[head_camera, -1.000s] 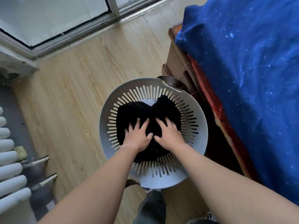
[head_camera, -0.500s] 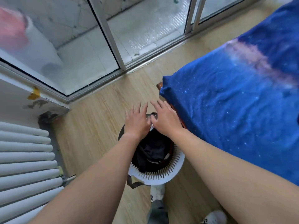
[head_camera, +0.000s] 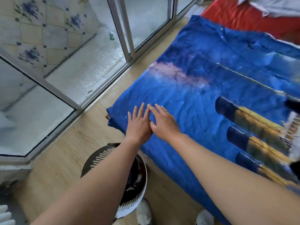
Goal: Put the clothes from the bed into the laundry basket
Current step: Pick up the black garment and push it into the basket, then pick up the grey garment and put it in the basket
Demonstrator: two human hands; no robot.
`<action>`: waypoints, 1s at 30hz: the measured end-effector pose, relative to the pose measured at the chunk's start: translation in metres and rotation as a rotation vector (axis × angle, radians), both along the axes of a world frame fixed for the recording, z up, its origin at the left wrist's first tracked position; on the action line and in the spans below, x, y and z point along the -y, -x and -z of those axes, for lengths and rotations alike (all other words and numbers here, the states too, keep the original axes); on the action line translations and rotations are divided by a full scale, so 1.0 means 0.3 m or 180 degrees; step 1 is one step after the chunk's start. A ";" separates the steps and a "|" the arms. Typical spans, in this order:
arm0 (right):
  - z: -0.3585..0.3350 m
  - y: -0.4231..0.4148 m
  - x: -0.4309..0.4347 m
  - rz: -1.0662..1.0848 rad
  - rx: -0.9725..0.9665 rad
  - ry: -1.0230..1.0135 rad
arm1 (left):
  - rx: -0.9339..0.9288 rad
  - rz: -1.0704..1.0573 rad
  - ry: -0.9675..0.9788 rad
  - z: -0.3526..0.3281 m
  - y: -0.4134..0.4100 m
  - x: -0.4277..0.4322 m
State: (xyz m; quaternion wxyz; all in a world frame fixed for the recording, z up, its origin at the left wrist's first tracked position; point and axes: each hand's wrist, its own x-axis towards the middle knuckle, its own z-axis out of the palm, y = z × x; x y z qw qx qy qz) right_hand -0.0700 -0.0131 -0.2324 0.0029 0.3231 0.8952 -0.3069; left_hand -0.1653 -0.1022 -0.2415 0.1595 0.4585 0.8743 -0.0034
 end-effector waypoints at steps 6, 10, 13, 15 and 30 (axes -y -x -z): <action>-0.037 -0.538 -0.409 0.0959 0.0036 -0.0179 | 0.0040 0.1007 -0.0127 -0.043 -0.471 -0.507; -0.069 -0.952 -0.595 0.1660 0.0001 -0.0290 | 0.0145 0.1643 -0.0311 -0.049 -0.857 -0.779; -0.080 -1.252 -0.671 0.2020 0.0171 -0.0333 | 0.0218 0.2063 -0.0299 -0.040 -1.144 -0.911; -0.085 -1.440 -0.700 0.2229 0.0217 -0.0398 | 0.0317 0.2286 -0.0302 -0.036 -1.330 -0.961; 0.241 -2.251 -0.752 0.3269 0.1221 0.0545 | 0.0606 0.2861 0.0172 0.243 -1.872 -0.985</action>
